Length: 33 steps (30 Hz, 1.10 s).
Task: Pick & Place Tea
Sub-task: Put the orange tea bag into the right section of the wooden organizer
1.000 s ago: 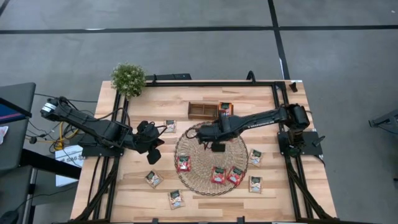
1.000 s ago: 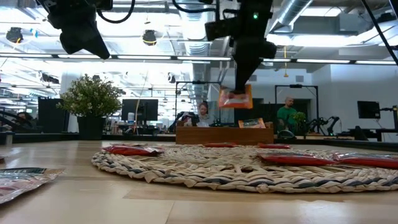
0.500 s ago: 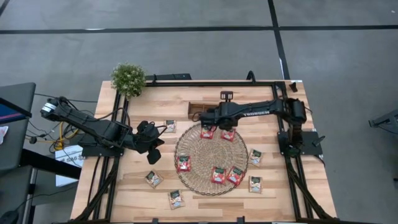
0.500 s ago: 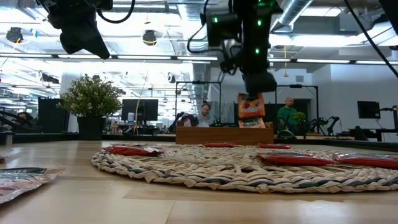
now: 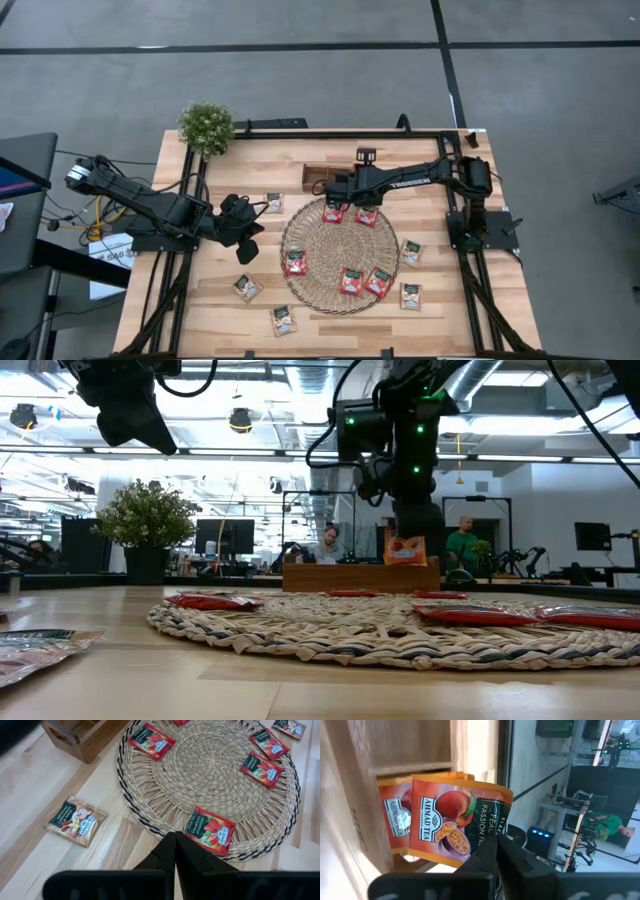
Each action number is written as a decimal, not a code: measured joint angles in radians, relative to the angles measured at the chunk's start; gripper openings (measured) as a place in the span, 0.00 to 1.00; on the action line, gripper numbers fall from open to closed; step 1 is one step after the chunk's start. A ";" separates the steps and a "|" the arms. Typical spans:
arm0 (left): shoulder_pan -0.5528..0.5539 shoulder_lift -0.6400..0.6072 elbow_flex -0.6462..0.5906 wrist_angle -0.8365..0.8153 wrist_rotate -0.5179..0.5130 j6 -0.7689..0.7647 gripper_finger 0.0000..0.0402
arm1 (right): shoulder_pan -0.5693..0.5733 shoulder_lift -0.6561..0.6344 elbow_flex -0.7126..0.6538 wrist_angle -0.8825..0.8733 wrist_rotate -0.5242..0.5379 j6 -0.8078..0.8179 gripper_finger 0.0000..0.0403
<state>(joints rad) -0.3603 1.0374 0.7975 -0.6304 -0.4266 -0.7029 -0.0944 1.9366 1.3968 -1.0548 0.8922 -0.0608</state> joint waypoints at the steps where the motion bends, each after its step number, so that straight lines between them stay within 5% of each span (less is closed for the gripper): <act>1: 0.000 0.000 0.000 0.000 -0.002 0.000 0.00 | 0.000 0.000 -0.004 0.009 0.001 0.000 0.00; 33: 0.000 0.000 0.000 0.004 -0.005 0.002 0.00 | 0.023 -0.001 -0.126 0.149 0.051 -0.079 0.00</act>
<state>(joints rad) -0.3603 1.0374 0.7979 -0.6262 -0.4316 -0.7006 -0.0718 1.9354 1.2713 -0.9059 0.9428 -0.1394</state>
